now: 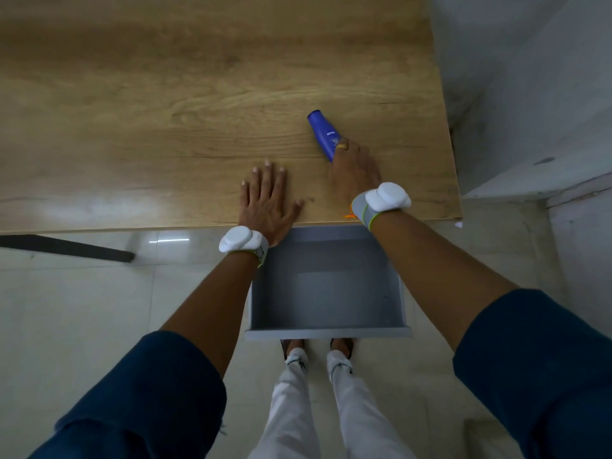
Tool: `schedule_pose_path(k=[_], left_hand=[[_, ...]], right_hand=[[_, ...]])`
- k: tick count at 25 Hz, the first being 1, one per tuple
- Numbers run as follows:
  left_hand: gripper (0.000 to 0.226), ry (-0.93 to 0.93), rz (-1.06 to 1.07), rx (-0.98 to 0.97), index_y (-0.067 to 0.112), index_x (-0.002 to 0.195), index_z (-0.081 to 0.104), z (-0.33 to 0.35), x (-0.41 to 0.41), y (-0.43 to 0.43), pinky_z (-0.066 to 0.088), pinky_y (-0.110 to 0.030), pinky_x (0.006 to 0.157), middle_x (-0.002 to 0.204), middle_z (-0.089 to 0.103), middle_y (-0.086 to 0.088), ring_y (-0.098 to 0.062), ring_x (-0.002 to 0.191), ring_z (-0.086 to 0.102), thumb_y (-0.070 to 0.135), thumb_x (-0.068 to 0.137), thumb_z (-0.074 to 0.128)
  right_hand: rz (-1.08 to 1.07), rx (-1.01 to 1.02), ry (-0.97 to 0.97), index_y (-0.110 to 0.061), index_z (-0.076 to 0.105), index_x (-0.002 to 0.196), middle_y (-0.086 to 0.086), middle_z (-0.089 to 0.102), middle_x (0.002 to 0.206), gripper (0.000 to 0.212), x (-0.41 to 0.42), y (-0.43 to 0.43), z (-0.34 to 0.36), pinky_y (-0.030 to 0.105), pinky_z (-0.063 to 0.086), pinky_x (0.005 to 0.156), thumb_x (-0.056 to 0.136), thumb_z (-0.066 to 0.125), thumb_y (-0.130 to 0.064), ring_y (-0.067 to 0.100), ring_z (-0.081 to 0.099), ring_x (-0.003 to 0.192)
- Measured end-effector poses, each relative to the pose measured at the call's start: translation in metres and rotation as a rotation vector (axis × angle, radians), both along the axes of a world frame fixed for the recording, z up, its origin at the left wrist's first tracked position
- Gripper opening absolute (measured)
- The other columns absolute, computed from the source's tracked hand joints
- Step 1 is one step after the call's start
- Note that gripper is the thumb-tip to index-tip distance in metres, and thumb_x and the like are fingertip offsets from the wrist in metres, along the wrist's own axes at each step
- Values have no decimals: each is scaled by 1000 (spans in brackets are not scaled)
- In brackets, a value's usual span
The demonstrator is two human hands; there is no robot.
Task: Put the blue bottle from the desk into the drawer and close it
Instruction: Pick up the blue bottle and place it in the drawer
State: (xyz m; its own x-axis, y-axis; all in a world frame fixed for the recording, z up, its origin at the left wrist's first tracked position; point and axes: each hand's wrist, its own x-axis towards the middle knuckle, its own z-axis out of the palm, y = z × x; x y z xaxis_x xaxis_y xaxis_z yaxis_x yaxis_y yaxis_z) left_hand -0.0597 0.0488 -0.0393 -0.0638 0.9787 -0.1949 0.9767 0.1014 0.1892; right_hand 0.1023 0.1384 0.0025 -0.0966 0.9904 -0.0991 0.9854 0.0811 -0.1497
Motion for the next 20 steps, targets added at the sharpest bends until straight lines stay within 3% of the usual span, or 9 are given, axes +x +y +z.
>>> schedule_pose_path(k=[5, 9, 11, 16, 20], left_hand=[[73, 0, -4, 1, 22, 159, 11, 0, -1, -1, 2, -49, 121, 166, 3, -7, -30, 153, 1, 57, 96, 26], [66, -7, -12, 17, 20, 158, 12, 0, -1, -2, 2, -49, 122, 166, 5, -8, -31, 152, 2, 45, 98, 22], [67, -13, -12, 34, 19, 158, 14, 2, -2, -3, 2, -49, 122, 166, 6, -8, -31, 152, 4, 41, 95, 16], [68, 12, 2, 106, 17, 157, 23, -1, 1, -5, 7, -49, 121, 165, 16, -10, -33, 151, 13, 38, 92, 17], [64, 46, 14, 170, 16, 155, 27, -14, 3, -5, 10, -49, 121, 164, 20, -10, -32, 151, 16, 34, 94, 23]], right_hand=[[69, -50, 14, -1, 48, 132, 18, 59, 121, 43, 28, -63, 6, 40, 49, 81, 93, 51, -19, 36, 58, 106], [166, 96, 47, 2, 55, 128, 19, 63, 110, 48, 56, -126, -5, 38, 53, 67, 88, 58, -24, 37, 62, 91], [226, 107, 93, 1, 53, 131, 17, 63, 115, 51, 66, -155, -15, 37, 54, 67, 89, 58, -28, 33, 62, 91], [300, -71, 86, 2, 56, 128, 18, 65, 115, 53, 76, -195, -59, 35, 57, 65, 85, 67, -26, 32, 67, 90], [280, -290, 6, 0, 46, 137, 18, 59, 122, 52, 70, -187, -113, 40, 54, 73, 92, 54, -24, 35, 61, 100]])
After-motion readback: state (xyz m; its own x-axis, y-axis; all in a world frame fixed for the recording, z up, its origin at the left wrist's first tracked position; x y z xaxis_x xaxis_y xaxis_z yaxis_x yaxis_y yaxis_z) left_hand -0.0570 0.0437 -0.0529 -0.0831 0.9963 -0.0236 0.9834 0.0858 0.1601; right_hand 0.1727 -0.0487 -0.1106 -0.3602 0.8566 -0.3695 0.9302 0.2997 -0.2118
